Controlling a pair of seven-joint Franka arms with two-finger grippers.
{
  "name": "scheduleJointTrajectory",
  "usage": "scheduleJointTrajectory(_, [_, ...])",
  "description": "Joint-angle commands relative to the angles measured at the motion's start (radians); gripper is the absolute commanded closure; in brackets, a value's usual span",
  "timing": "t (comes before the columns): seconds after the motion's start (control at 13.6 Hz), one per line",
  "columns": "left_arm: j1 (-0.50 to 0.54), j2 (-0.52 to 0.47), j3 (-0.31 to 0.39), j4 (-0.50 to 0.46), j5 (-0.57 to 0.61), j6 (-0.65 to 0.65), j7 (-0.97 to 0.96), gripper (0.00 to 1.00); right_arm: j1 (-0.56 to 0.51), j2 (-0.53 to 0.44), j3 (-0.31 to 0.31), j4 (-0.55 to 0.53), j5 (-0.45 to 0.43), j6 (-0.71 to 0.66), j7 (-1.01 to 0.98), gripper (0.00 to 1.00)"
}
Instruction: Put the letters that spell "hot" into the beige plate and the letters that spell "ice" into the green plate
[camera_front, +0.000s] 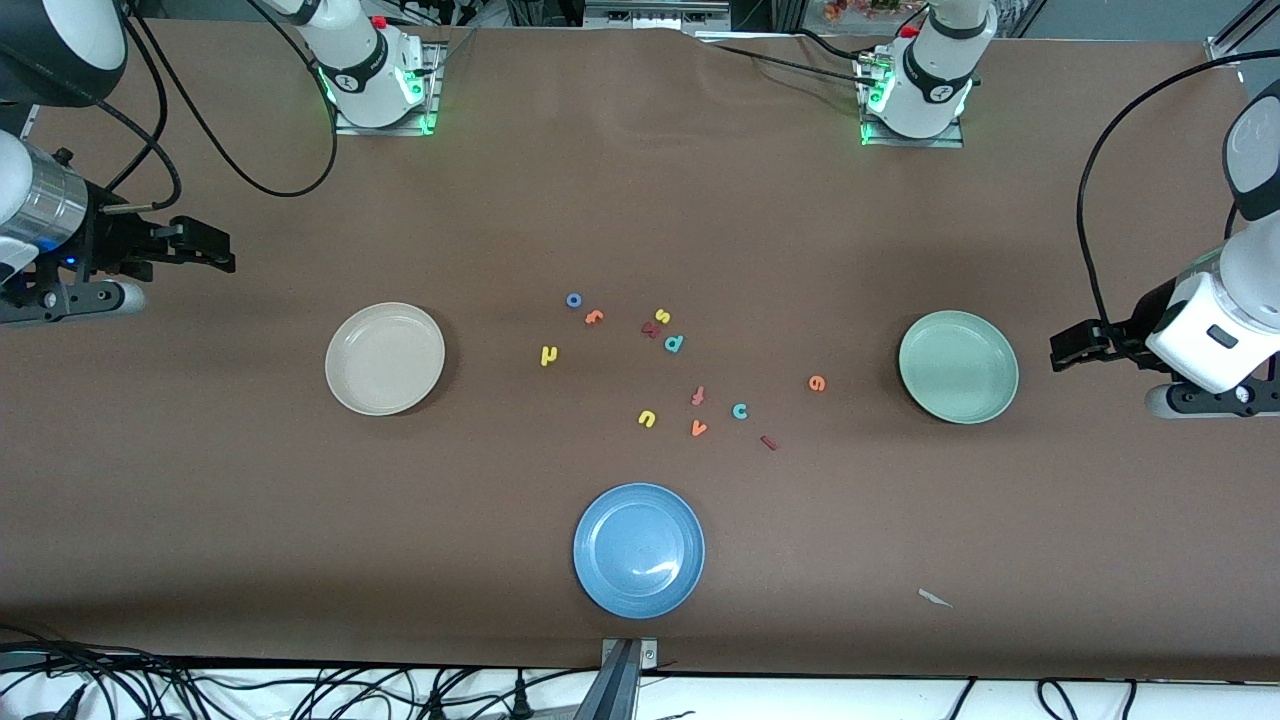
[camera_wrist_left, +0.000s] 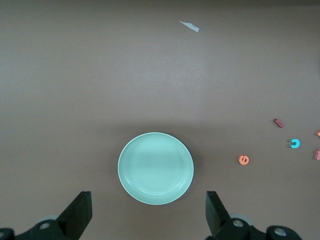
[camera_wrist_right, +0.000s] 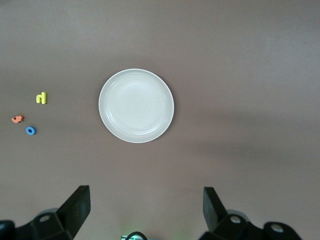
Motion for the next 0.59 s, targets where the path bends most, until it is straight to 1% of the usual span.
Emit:
scheduleJointTrajectory(0.0, [0.012,-0.034,0.000,-0.035,-0.029,0.000,0.022,0.00,-0.006,0.000,0.011,0.009,-0.001,-0.006,0.012,0.00])
scheduleJointTrajectory(0.51, [0.012,-0.034,0.000,-0.035,-0.029,0.000,0.022,0.00,-0.004,0.005,0.011,0.009,0.002,-0.006,0.004,0.00])
